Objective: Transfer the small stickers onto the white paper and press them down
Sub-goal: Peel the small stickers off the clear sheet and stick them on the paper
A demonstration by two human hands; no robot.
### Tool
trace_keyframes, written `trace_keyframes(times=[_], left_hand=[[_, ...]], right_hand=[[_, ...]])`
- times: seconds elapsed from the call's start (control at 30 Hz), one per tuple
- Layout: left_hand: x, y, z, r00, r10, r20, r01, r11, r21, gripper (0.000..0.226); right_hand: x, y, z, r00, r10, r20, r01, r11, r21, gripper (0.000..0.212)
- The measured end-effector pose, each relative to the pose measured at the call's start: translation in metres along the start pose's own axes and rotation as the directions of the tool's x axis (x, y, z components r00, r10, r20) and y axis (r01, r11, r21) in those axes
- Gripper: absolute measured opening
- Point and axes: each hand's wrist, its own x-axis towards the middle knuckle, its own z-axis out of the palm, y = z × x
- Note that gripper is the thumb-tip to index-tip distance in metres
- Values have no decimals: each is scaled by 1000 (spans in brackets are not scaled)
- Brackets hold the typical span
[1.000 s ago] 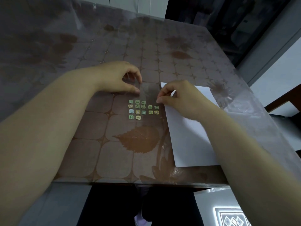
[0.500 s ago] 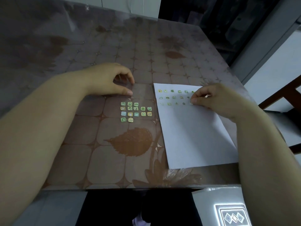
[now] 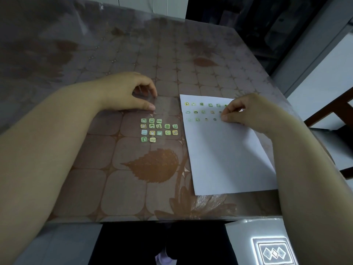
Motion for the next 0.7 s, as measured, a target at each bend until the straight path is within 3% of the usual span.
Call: trace_keyframes(times=[0.13,0.2,0.27,0.37,0.5,0.57,0.7], left_hand=[[0,0,0,1000,2,-7,-2,1000,5,29],[0,0,0,1000,0,-2,0,1000,6,28],[-1,1,0,1000,-3,9,3,1000,4,28],[-1,2,-2,1000,-9,11,9,1000,8,29],[-3,4,-2,1000,-12,-7,12,1000,16,30],[-2,5,-1,1000,-12,-7,12,1000,8,30],[-1,1,-1,1000,-16,-7,16,1000,1,29]], right_hand=[[10,0,-8,984,176,28,-175,984,-28,34],[12,-8,-14,969,237,64,-224,961,-164,54],[13,-23,-18,965,249,85,-210,923,-322,60],[9,-43,-11,997,53,59,-27,923,-384,43],[-6,-71,27,953,-294,77,302,946,-119,14],[-4,-80,45,936,-348,59,353,929,-114,10],[1,-84,65,951,-310,1,310,949,-65,13]])
